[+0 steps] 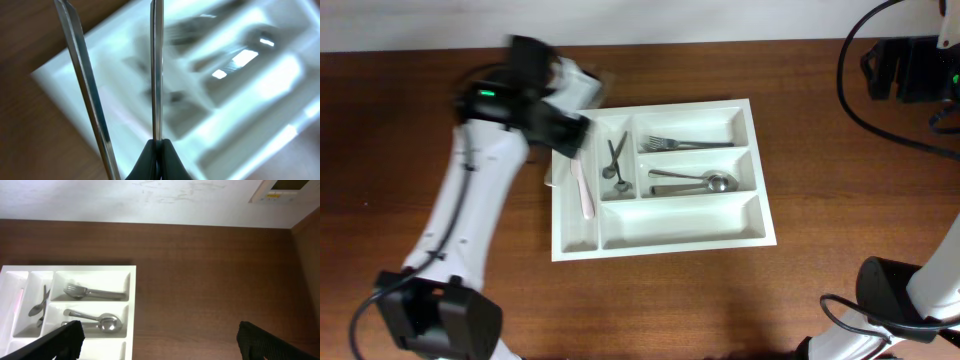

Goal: Pack container
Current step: 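Carry the tongs with the left gripper into the bottom compartment and release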

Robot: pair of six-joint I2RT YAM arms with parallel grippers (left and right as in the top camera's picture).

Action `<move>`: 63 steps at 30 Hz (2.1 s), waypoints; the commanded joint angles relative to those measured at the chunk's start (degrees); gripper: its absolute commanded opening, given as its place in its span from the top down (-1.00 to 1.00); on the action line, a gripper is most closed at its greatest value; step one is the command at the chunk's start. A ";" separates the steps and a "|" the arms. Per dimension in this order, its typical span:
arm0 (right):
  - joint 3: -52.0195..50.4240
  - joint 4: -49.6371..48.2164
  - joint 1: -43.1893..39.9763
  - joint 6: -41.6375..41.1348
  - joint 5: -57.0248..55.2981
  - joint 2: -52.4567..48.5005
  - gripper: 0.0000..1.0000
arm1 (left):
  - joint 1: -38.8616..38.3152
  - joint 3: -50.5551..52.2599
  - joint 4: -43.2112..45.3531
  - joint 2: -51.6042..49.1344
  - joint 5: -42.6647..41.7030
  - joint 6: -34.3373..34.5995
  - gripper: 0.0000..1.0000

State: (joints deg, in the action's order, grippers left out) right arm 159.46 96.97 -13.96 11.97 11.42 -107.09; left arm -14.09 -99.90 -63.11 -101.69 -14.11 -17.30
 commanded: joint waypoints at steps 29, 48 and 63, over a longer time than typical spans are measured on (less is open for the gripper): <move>0.09 0.33 -0.33 -0.48 -0.09 -0.09 -0.98 | -28.94 -0.33 -4.61 -18.01 4.55 -15.80 0.96; 0.09 0.33 -0.33 -0.48 -0.09 -0.09 -0.97 | -28.94 -0.33 -5.07 -20.24 4.52 -22.29 0.88; 0.09 0.33 -0.33 -0.48 -0.11 -0.09 -0.99 | -26.32 -7.28 -8.55 -19.58 4.52 -17.42 -0.24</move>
State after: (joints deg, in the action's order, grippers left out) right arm 159.46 96.97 -13.96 12.01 11.42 -107.09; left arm -42.52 -100.86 -69.84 -121.64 -9.41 -37.69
